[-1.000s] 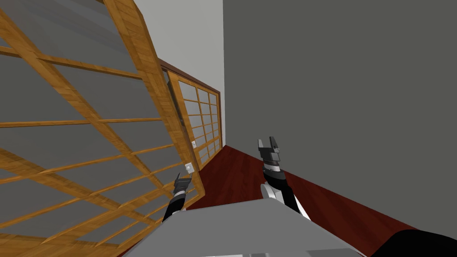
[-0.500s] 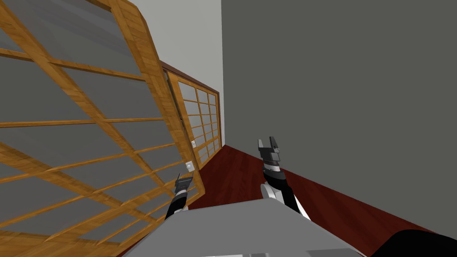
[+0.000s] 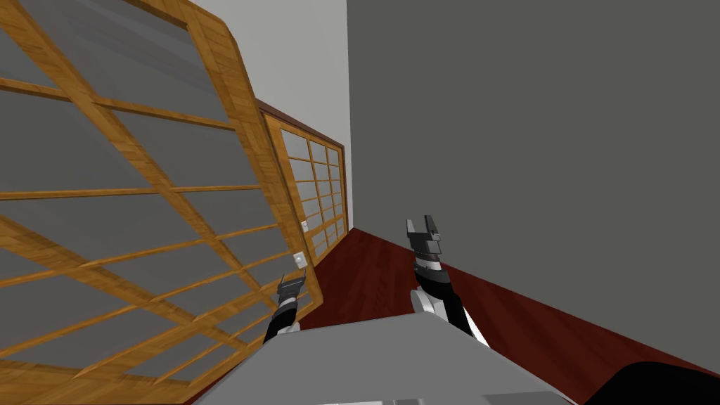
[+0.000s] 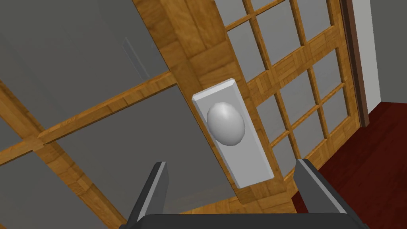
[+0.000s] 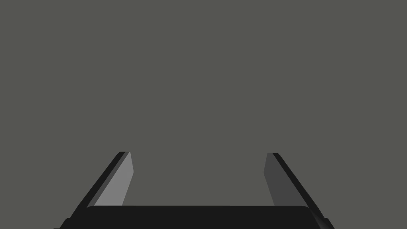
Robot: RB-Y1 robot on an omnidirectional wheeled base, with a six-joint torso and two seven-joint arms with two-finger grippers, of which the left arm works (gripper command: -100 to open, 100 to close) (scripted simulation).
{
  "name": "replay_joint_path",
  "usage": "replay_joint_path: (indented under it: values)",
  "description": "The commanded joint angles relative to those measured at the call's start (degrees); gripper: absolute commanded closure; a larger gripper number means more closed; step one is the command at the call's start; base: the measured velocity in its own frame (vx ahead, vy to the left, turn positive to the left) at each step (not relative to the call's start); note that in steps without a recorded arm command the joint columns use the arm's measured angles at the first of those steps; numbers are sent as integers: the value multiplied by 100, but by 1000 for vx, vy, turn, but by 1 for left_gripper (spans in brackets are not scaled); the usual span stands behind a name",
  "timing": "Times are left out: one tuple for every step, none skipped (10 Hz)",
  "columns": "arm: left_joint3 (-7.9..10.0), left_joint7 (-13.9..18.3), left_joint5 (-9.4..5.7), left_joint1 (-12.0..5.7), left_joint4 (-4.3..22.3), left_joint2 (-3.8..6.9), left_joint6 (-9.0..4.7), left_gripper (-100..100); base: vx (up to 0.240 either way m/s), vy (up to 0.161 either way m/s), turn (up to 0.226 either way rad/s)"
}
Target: Pull the door open
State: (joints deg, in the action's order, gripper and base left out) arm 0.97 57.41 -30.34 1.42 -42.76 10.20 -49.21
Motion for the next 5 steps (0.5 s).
replay_joint_path:
  values:
    - [-50,286,-147,9,-72,-47,18,-100,-70,-6,-55]
    - [-50,352,-147,9,-72,-47,18,-100,-51,5,-17]
    - [-81,558,-238,11,-108,-74,26,-100,-45,15,-33]
    - [-111,720,-325,13,-142,-100,33,-100,-68,22,-51]
    - [-137,883,-403,14,-172,-123,40,-100,-87,8,-55]
